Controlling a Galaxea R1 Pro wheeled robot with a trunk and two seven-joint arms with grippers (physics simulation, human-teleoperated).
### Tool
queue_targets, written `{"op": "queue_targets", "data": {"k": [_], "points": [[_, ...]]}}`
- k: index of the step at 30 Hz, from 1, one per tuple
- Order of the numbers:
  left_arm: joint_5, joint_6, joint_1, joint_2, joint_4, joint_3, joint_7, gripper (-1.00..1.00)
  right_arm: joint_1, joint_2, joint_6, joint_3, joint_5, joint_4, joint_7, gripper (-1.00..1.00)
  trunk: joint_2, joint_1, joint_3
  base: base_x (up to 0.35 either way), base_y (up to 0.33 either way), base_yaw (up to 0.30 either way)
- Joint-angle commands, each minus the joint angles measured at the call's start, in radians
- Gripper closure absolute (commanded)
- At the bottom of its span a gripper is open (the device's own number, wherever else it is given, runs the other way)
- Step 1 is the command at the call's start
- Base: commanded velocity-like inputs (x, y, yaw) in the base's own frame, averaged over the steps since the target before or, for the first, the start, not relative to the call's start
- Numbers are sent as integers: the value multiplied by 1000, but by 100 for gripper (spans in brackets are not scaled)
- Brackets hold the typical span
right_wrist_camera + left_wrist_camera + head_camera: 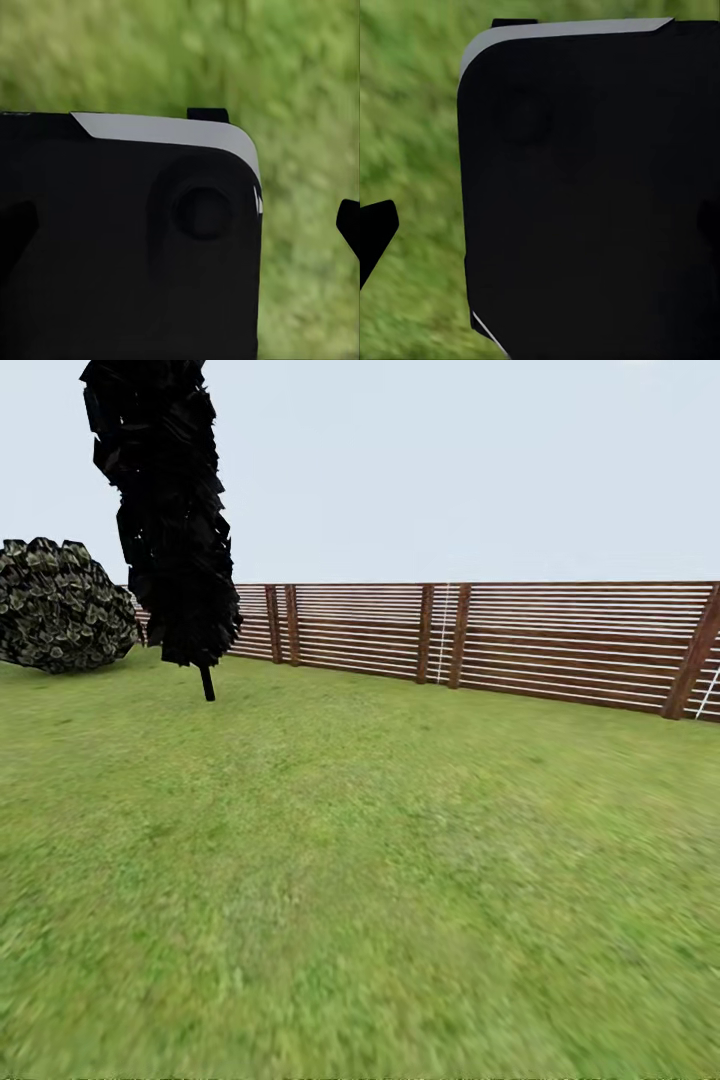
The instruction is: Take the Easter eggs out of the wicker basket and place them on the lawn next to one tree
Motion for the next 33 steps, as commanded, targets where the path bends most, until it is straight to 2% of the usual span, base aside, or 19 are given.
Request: {"op": "queue_targets", "data": {"k": [1,12,33], "points": [[1,0,0,0,-1,1,-1,-100,-1,0,-3,0,1,1,0,-100,0,0,-3,0,0,0],[1,0,0,0,-1,1,-1,-100,-1,0,-4,2,2,-1,0,-100,0,0,-16,0,0,17],[0,0,0,-1,-1,0,-1,-100,-1,-6,0,3,2,0,-2,-100,0,0,-34,0,0,238]]}}
